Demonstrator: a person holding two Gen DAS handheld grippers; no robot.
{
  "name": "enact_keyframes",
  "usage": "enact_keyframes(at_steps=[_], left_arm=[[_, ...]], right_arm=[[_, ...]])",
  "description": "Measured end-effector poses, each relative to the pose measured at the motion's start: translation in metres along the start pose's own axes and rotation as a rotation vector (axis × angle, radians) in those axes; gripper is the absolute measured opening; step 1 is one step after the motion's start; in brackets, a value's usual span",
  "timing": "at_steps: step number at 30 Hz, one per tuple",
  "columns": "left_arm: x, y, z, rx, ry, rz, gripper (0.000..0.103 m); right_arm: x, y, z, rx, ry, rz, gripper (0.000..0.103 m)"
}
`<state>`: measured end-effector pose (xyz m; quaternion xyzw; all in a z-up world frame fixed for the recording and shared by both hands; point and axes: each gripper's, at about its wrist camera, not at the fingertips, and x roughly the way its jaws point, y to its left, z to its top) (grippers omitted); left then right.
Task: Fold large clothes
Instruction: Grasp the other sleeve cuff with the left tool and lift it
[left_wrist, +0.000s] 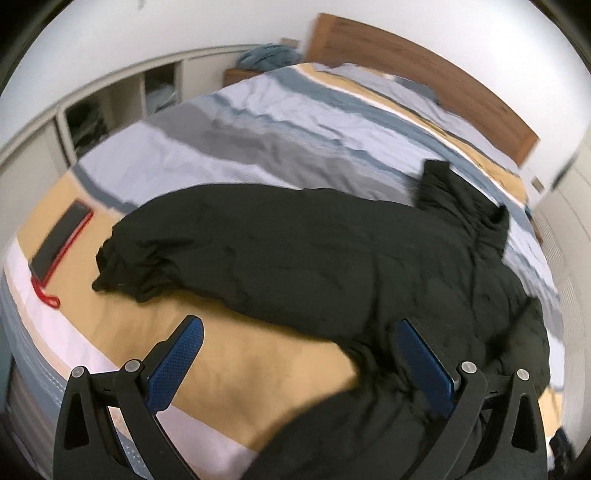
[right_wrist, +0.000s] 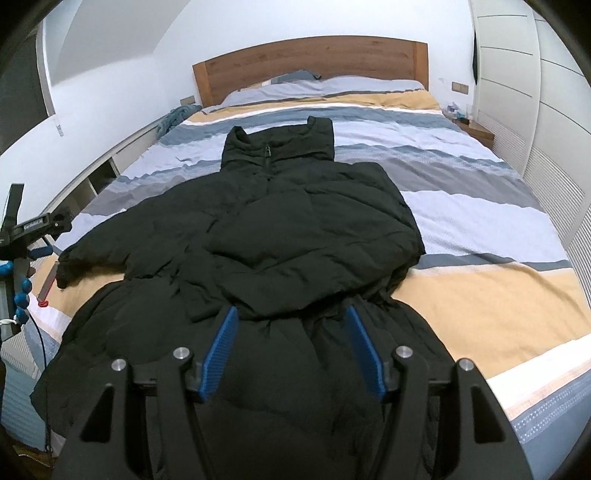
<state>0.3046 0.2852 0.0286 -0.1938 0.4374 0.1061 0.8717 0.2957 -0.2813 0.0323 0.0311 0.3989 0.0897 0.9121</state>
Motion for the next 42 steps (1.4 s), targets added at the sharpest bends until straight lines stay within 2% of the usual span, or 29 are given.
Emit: enact_keyframes(at_steps=[3,7,16,18,20,23,27,30,32,35,38,42], left_arm=[[0.016,0.029,0.005,-0.101,0.010,-0.009,0.102],[0.034,0.062,0.007,-0.192,0.014,0.019,0.102],[0.068,0.135,0.005,-0.510,0.002,-0.130,0.102],[0.078,0.149,0.004,-0.582,0.011,-0.175,0.102],[0.088,0.159,0.003,-0.632,0.027,-0.190,0.100],[0.098,0.168,0.003,-0.671,0.030,-0.217,0.088],[0.105,0.176,0.008,-0.719,0.006,-0.263,0.079],[0.112,0.183,0.009,-0.763,-0.001,-0.288,0.065],[0.114,0.184,0.009,-0.774,0.000,-0.296,0.042],[0.111,0.181,0.012,-0.758,-0.017,-0.309,0.021],[0.101,0.176,0.013,-0.722,-0.037,-0.317,0.014],[0.081,0.162,0.021,-0.656,-0.078,-0.324,0.012]], right_arm=[[0.010,-0.002,0.001,0.007,0.011,-0.005,0.060],[0.023,-0.006,0.000,0.015,0.029,-0.008,0.060],[0.043,-0.015,-0.002,0.018,0.064,-0.038,0.060],[0.045,-0.016,-0.002,0.017,0.067,-0.044,0.060],[0.048,-0.018,-0.002,0.019,0.071,-0.050,0.060],[0.052,-0.021,-0.002,0.018,0.079,-0.063,0.060],[0.055,-0.026,-0.001,0.017,0.086,-0.077,0.060],[0.057,-0.028,-0.001,0.019,0.089,-0.083,0.060],[0.057,-0.029,-0.001,0.019,0.091,-0.084,0.060],[0.057,-0.029,-0.002,0.022,0.094,-0.084,0.060],[0.053,-0.029,-0.002,0.018,0.089,-0.086,0.060],[0.045,-0.030,0.000,0.018,0.073,-0.084,0.060]])
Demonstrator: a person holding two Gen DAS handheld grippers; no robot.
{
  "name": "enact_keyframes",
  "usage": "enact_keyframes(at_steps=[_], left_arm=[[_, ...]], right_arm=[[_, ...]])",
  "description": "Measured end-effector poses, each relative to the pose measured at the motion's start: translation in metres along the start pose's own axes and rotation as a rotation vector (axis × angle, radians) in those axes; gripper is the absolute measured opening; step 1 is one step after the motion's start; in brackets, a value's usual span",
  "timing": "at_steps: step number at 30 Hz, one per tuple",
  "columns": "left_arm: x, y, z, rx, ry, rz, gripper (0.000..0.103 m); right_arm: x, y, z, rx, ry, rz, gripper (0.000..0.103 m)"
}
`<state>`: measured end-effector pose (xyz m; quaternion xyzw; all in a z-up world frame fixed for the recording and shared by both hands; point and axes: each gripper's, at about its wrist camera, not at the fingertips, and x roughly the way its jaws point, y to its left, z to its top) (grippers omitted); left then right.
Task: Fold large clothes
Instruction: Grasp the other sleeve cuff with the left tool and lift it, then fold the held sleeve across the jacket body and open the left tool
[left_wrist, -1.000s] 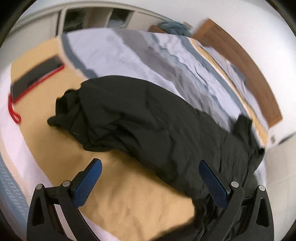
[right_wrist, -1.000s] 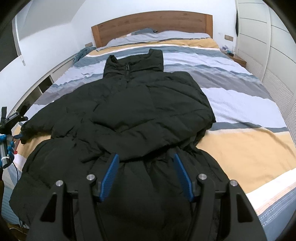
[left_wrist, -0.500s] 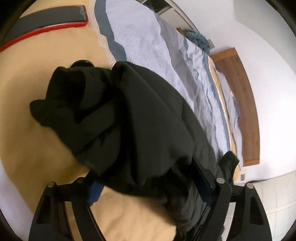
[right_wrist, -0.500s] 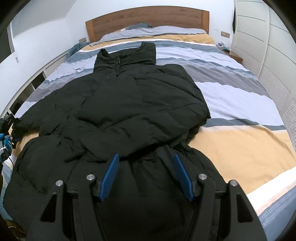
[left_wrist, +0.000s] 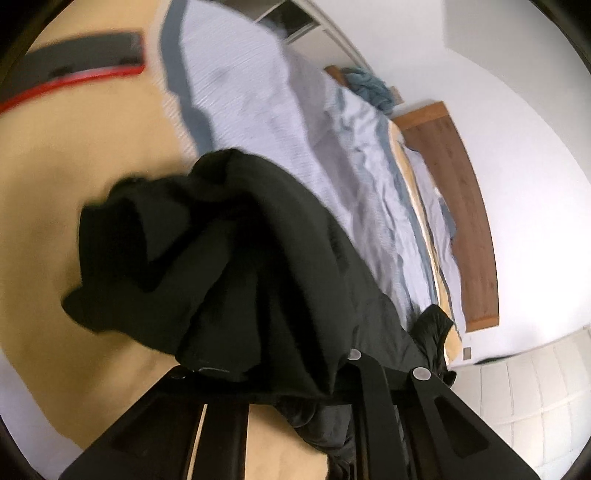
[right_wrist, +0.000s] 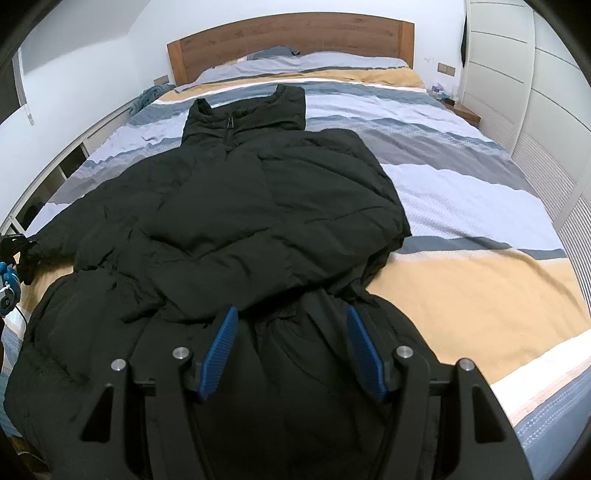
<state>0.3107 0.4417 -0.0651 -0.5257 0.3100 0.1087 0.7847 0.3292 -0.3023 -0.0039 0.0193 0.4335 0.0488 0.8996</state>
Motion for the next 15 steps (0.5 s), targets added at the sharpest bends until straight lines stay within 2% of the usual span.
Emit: enact_keyframes(at_steps=[8,15], left_arm=[[-0.031,-0.057,-0.017,0.149,-0.025,-0.028,0.012],[-0.052,-0.116,-0.050,0.307,-0.026,-0.051,0.012]], right_arm=[[-0.031,-0.003,-0.001,0.002,-0.048,0.012,0.060],[-0.065,-0.018,-0.008,0.020,-0.098,0.010,0.060]])
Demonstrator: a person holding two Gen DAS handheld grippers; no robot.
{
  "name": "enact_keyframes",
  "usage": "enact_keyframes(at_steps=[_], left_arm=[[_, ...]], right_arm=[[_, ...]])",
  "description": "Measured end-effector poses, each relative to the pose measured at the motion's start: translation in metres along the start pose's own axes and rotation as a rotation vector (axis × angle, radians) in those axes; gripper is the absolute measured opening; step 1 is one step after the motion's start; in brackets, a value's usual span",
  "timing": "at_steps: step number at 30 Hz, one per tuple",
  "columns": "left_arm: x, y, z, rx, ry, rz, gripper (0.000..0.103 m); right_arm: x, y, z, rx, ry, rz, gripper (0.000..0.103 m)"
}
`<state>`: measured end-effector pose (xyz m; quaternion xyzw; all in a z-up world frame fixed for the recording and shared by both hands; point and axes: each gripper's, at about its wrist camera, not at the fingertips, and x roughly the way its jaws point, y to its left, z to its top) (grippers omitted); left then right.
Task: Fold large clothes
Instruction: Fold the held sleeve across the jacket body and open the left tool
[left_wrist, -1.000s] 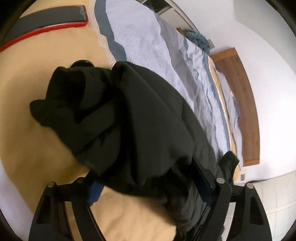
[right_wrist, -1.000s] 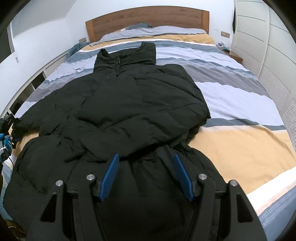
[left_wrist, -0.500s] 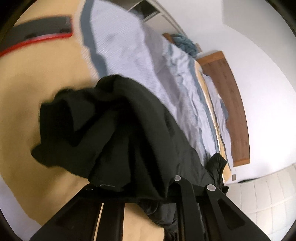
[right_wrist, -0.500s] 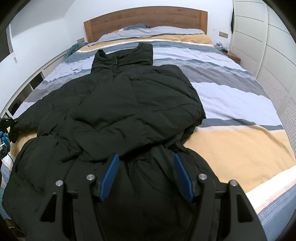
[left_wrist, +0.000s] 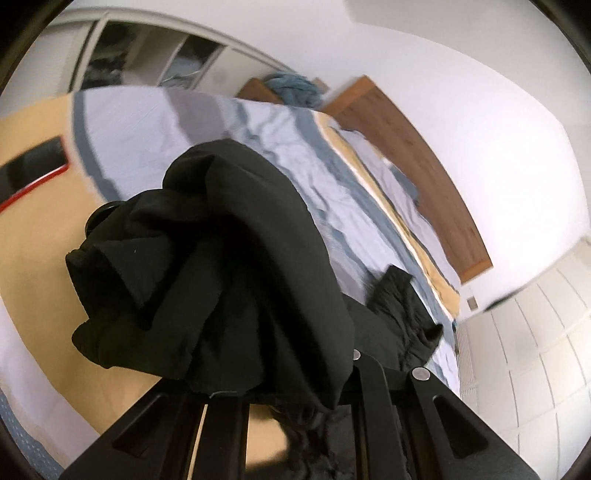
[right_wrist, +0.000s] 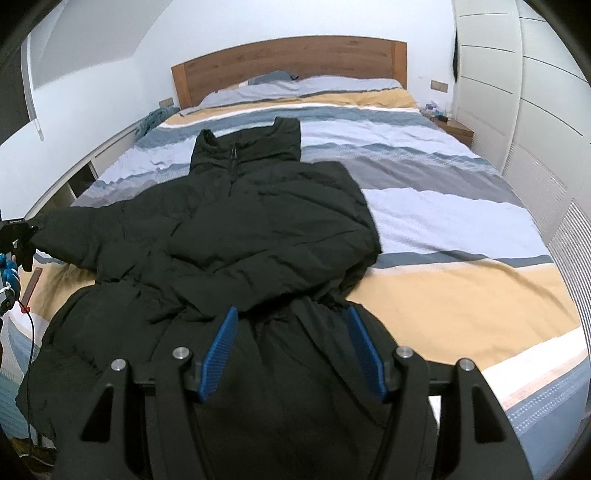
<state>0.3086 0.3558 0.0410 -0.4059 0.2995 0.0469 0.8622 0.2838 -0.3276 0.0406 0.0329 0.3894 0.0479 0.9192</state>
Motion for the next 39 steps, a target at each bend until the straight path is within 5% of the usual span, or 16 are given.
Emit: enact_keyframes(at_steps=[16,31,36,39], left_arm=[[0.034,-0.134,-0.085,0.312,0.124,-0.076,0.011],[0.084,-0.157,-0.175,0.395,0.308,-0.079,0.012],[0.092,-0.157,-0.196,0.411,0.357,-0.078,0.023],[0.092,-0.163,-0.211,0.428,0.385,-0.089,0.038]], right_arm=[[-0.049,-0.053,-0.017,0.101,-0.077,-0.013,0.060],[-0.043,-0.078,-0.032,0.146,-0.049,-0.027,0.060],[-0.041,-0.077,-0.035,0.143,-0.037,-0.031,0.060],[-0.042,-0.077,-0.036,0.141,-0.038,-0.032,0.060]])
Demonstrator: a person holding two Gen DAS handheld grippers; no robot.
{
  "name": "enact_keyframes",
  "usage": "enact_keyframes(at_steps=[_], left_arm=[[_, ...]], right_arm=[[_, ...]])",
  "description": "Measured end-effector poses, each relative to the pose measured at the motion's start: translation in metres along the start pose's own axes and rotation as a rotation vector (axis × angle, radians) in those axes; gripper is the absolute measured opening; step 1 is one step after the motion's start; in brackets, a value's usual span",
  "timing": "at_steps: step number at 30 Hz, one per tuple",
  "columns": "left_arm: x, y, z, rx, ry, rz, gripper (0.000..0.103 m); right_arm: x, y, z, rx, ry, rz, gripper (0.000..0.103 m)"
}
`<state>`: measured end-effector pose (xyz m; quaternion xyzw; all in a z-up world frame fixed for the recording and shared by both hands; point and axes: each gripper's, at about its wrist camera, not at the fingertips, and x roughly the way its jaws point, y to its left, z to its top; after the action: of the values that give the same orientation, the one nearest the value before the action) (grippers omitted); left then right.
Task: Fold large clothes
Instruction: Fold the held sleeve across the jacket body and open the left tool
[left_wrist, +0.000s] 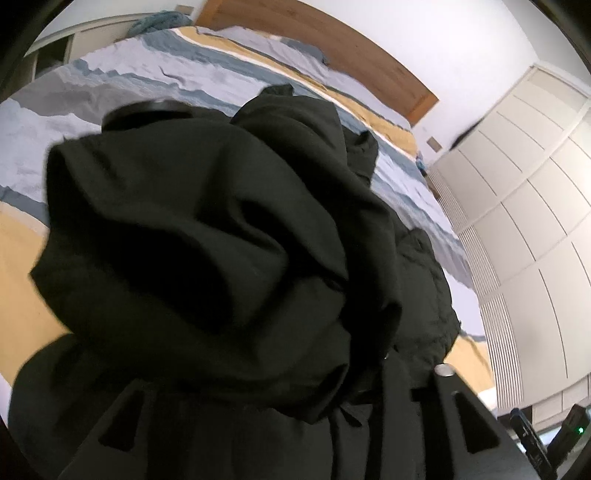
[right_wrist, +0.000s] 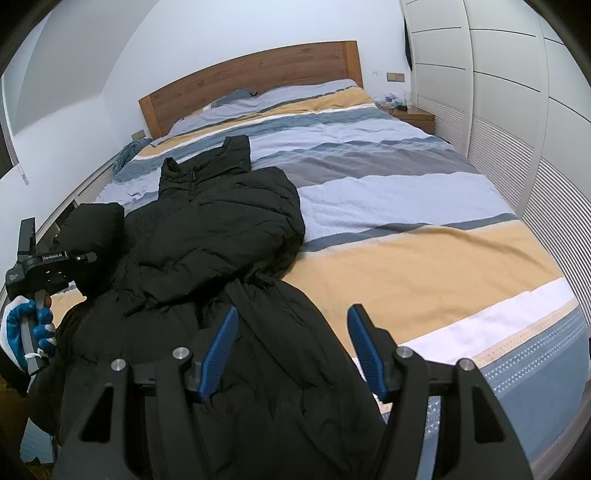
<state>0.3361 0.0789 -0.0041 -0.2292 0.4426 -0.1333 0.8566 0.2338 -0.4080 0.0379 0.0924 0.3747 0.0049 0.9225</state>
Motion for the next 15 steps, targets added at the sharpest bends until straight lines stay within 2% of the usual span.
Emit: enact_keyframes(at_steps=[5,10,12,15], left_arm=[[0.002,-0.014,-0.012,0.042,0.047,0.008,0.041],[-0.012,-0.024,-0.025,0.059,0.064,0.010,0.042],[-0.023,-0.028,-0.027,0.062,0.052,0.010,0.046],[-0.043,-0.031,-0.027,0.067,0.012,0.030,0.058]], right_arm=[[-0.009,0.002,-0.002,-0.005,-0.012,0.004,0.060],[-0.026,0.002,-0.004,-0.009,-0.034,0.011,0.060],[-0.034,0.004,-0.005,-0.011,-0.046,0.016,0.060],[-0.047,0.008,-0.007,-0.022,-0.063,0.026,0.060]])
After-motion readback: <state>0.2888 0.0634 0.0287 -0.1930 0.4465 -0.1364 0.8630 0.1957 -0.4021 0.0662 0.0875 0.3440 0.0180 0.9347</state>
